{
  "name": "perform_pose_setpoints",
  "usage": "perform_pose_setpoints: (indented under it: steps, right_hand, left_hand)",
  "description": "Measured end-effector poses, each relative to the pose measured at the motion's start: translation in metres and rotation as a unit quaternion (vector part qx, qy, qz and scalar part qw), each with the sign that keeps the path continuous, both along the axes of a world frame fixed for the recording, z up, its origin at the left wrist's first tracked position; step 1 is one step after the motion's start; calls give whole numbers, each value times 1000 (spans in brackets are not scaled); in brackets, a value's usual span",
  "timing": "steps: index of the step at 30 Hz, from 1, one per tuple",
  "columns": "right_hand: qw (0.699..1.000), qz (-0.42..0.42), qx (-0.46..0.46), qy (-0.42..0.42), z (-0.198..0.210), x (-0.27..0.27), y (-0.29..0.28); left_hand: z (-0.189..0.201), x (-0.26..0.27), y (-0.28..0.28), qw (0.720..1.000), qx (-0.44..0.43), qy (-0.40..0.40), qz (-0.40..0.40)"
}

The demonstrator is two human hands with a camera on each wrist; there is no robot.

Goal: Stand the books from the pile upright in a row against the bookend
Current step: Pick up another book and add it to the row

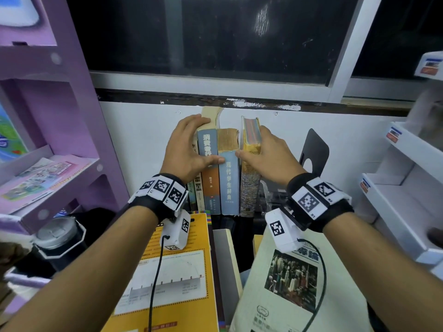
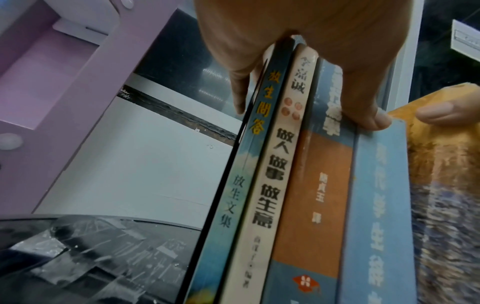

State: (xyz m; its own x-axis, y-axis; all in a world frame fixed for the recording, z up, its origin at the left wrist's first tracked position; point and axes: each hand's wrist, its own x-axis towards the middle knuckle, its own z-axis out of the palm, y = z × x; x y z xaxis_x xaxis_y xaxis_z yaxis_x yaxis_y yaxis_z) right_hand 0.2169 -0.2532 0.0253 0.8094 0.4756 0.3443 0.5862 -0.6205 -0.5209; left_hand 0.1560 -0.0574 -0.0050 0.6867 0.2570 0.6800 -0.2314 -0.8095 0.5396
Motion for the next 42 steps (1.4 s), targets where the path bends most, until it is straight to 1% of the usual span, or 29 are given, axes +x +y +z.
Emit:
perform_pose_setpoints:
  steps: [6, 12, 17, 23, 25, 34, 42]
  right_hand:
    - [999, 13, -27, 15, 5, 3, 1]
    - [999, 9, -2, 50, 9, 8, 3]
    - [998, 17, 20, 62, 7, 5, 2]
    - [999, 17, -2, 39, 3, 6, 1]
    - [999, 7, -25, 31, 2, 9, 2]
    - [998, -22, -60, -3, 0, 9, 4]
    - [998, -32, -50, -18, -4, 10, 3]
  left_hand:
    - [3, -2, -4, 1000, 12, 8, -15]
    - [2, -3, -6, 1000, 8, 2, -16]
    - [1, -3, -7, 1000, 5, -6, -12]
    - [2, -4, -8, 1000, 8, 2, -7]
    - [2, -5, -8, 1000, 5, 2, -8]
    - [0, -3, -8, 1000, 9, 2, -3]
    - [-1, -2, -8, 1000, 13, 1, 1]
